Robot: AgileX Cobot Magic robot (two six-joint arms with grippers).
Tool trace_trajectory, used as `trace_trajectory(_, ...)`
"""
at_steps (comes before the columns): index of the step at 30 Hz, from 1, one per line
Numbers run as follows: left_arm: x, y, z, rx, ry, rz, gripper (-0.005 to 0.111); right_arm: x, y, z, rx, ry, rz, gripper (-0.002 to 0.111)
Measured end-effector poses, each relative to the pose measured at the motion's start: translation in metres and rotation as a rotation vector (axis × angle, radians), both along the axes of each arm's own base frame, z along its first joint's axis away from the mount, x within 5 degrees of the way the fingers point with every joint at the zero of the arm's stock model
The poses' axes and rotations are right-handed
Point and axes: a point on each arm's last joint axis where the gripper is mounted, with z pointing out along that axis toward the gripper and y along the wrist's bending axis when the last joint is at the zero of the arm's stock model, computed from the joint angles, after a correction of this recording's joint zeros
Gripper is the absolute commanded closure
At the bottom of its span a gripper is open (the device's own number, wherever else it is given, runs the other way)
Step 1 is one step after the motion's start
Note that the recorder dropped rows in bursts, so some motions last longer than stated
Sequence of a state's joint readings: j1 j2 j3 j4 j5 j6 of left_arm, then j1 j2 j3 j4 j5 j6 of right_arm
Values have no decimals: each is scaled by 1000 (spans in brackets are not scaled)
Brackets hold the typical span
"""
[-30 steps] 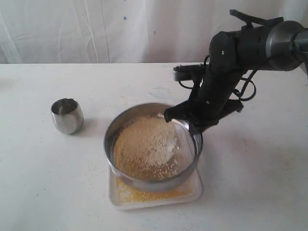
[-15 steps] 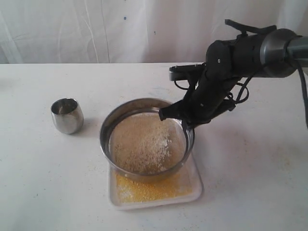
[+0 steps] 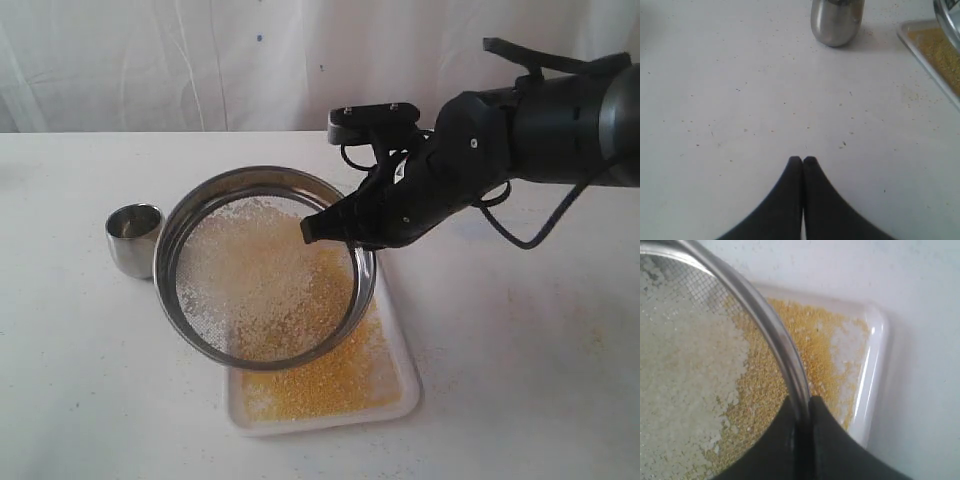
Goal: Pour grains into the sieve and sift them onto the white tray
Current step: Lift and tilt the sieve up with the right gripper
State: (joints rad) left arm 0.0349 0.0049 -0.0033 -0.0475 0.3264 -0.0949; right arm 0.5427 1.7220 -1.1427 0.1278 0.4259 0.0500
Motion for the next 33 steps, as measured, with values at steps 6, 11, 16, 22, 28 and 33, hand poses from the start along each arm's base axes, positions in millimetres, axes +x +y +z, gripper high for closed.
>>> trace_trajectory(6,0,0,0,0,0,0,107,-1,-1,2,-19,-53,22,108)
trace_trajectory(11,0,0,0,0,0,0,107,4,-2,4,-77,-144,78,108)
trace_trajectory(16,0,0,0,0,0,0,107,11,0,11,-76,-279,118,108)
trace_trajectory(22,0,0,0,0,0,0,107,12,2,11,-39,-361,130,108)
trace_trajectory(28,0,0,0,0,0,0,107,11,2,9,-80,-392,181,108)
trace_trajectory(33,0,0,0,0,0,0,107,10,1,16,-95,-427,206,108)
